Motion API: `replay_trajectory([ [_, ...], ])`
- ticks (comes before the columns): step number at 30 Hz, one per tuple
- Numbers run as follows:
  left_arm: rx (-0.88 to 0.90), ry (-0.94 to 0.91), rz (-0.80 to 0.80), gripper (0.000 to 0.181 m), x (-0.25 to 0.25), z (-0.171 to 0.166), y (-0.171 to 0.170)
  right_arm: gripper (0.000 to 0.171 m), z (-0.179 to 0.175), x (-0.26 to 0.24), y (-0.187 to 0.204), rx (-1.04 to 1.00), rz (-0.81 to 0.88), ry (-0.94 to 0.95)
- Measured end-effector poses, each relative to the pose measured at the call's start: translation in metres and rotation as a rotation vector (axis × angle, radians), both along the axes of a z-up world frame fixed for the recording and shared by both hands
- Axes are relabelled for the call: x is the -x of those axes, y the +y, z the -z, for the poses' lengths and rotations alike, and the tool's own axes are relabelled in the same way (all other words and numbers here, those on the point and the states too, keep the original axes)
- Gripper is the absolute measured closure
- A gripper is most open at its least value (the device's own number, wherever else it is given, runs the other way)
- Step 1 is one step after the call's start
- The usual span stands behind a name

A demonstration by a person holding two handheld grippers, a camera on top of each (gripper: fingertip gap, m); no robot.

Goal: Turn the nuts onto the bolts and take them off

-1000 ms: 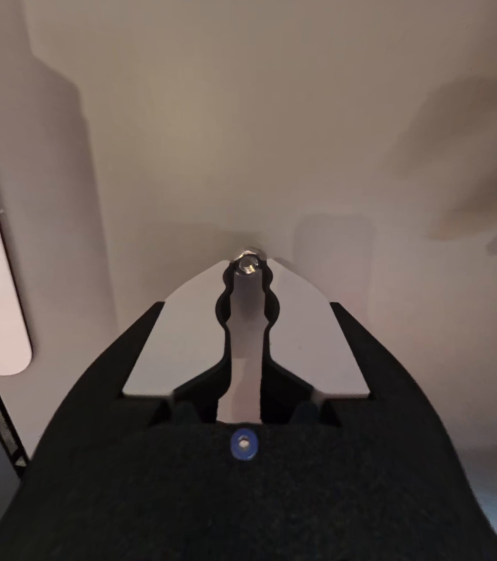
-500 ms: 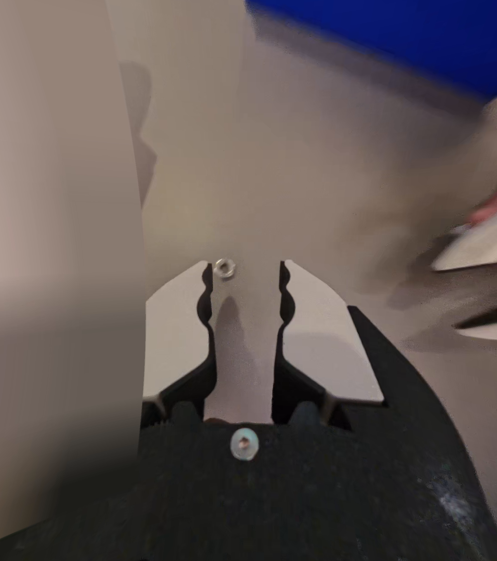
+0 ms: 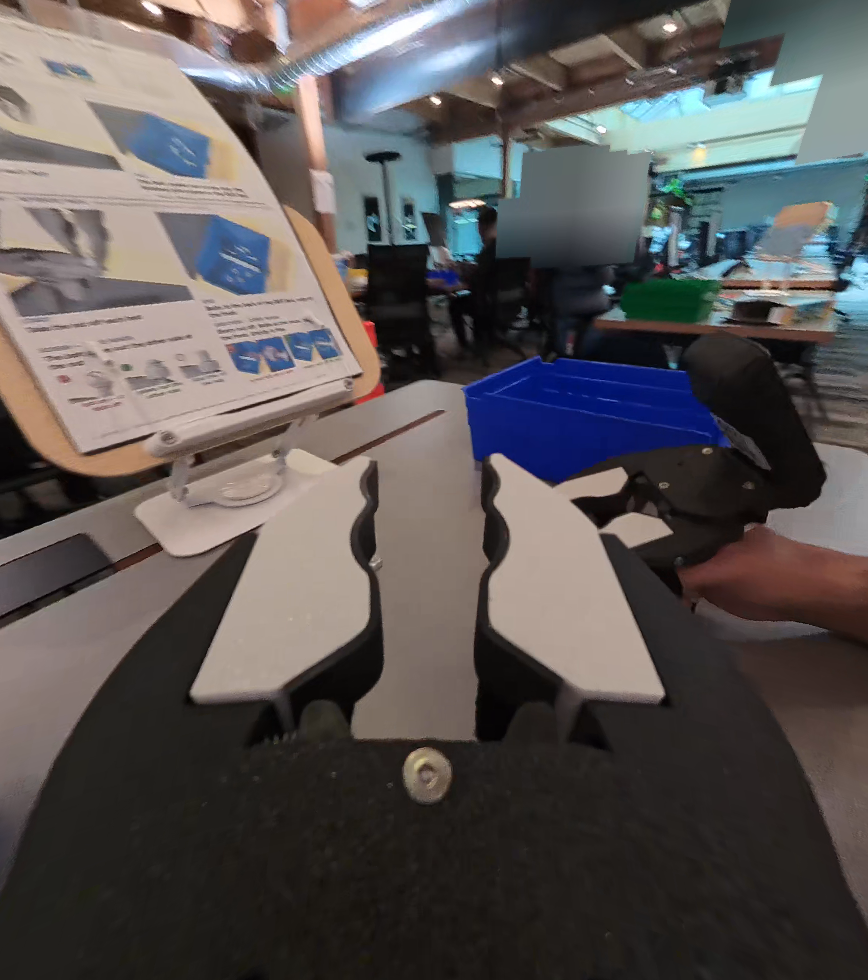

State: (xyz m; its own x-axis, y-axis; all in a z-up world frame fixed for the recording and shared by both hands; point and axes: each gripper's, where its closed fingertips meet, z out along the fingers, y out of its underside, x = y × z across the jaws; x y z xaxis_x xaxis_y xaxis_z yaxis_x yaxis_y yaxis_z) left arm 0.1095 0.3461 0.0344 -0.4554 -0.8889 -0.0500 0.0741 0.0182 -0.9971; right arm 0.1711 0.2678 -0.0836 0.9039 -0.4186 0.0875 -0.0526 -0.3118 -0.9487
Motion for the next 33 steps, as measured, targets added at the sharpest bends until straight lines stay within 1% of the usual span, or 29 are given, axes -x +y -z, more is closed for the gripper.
replay_trajectory([
  [3,0.005,0.013,-0.144,0.147,0.022,0.017,0.003,0.135,0.001,0.000,0.001,0.007,-0.002,-0.002],
  [6,0.033,0.113,-0.245,0.148,0.038,0.033,0.012,0.135,0.002,0.001,0.001,0.012,-0.004,-0.006],
  [10,0.142,0.269,-0.421,0.141,0.057,0.058,0.049,0.135,0.002,0.001,0.001,0.010,-0.008,0.000],
  [11,0.182,0.285,-0.472,0.142,0.063,0.063,0.060,0.135,0.002,0.001,0.001,0.010,-0.010,0.002],
  [13,0.241,0.275,-0.524,0.141,0.074,0.070,0.074,0.135,0.002,0.002,0.002,0.010,-0.015,0.006],
  [15,0.249,0.309,-0.561,0.141,0.082,0.081,0.082,0.135,0.003,0.003,0.002,0.014,-0.018,0.007],
  [17,0.254,0.327,-0.552,0.142,0.087,0.084,0.081,0.135,0.004,0.003,0.003,0.023,-0.018,0.005],
  [19,0.237,0.340,-0.533,0.143,0.090,0.080,0.080,0.135,0.005,0.002,0.003,0.026,-0.019,0.004],
  [22,0.118,0.363,-0.523,0.144,0.093,0.059,0.098,0.135,0.005,0.002,0.003,0.022,-0.020,0.016],
  [25,-0.026,0.457,-0.476,0.143,0.084,0.036,0.138,0.135,0.004,0.002,0.003,0.009,-0.025,0.031],
  [27,-0.136,0.556,-0.425,0.143,0.068,0.029,0.169,0.135,0.004,0.002,0.004,0.009,-0.028,0.035],
  [30,-0.339,0.696,-0.358,0.141,0.032,0.032,0.216,0.135,0.006,0.001,0.005,0.020,-0.026,0.029],
  [33,-0.464,0.867,-0.198,0.138,0.000,0.054,0.238,0.134,0.007,-0.001,0.006,0.027,-0.021,0.026],
])
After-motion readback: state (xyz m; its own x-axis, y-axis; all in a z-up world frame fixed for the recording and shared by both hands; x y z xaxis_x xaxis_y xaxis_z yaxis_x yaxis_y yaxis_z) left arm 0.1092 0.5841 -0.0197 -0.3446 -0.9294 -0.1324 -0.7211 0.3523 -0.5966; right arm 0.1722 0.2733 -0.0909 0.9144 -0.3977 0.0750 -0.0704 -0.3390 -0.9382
